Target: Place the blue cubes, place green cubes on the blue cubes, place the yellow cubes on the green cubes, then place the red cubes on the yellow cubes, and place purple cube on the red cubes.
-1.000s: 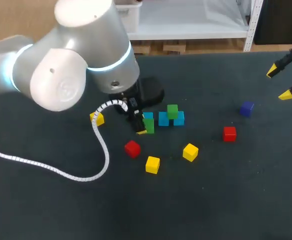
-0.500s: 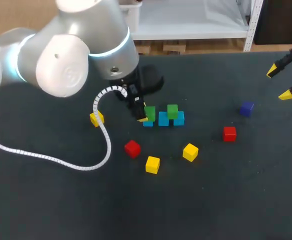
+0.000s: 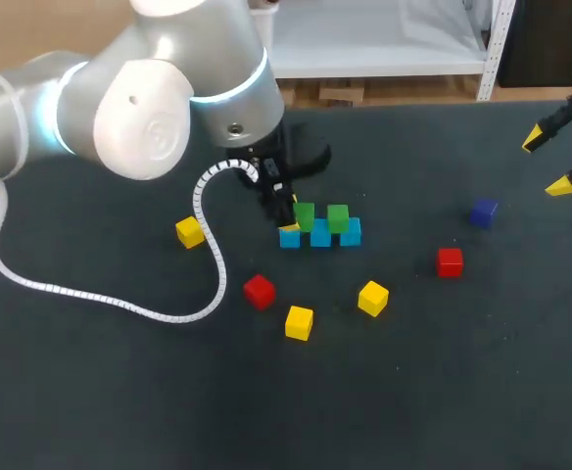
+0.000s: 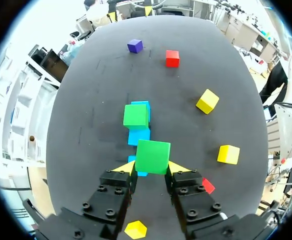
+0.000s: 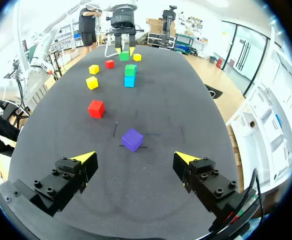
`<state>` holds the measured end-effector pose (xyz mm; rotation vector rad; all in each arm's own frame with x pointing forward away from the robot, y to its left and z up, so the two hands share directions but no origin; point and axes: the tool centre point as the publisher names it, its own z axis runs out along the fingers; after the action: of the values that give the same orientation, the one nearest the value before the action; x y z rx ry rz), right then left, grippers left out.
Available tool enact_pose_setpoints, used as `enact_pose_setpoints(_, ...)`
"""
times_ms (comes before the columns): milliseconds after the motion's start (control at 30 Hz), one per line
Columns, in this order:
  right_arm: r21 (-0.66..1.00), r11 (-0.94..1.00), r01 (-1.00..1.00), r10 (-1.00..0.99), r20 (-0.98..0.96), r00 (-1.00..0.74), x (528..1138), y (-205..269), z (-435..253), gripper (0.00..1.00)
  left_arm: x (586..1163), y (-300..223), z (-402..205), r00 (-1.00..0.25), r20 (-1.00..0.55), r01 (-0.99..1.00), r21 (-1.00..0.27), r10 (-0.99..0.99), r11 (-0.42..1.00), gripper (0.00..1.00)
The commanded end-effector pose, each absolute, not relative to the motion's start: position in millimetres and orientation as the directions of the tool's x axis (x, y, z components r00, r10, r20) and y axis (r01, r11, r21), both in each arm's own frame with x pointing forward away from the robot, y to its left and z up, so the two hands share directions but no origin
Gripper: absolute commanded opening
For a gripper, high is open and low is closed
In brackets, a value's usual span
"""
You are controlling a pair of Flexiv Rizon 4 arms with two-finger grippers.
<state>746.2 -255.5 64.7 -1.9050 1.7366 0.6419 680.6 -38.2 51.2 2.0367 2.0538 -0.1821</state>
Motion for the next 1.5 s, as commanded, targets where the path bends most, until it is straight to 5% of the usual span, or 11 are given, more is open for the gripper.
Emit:
enact_pose_setpoints(33, -0.037, -0.08, -0.996, -0.77, -0.633, 0.086, 747, -255, 64, 1.0, 689, -44, 47, 0.015, -0.252, 0.998, 0.07, 0.968, 0.003, 0.0)
enact_pose_setpoints(1500, -0.037, -0.08, -0.996, -0.77, -0.633, 0.086, 747, -255, 64, 1.0, 705, -41, 24, -0.045, -0.263, 0.998, 0.018, 0.964, 0.052, 0.0)
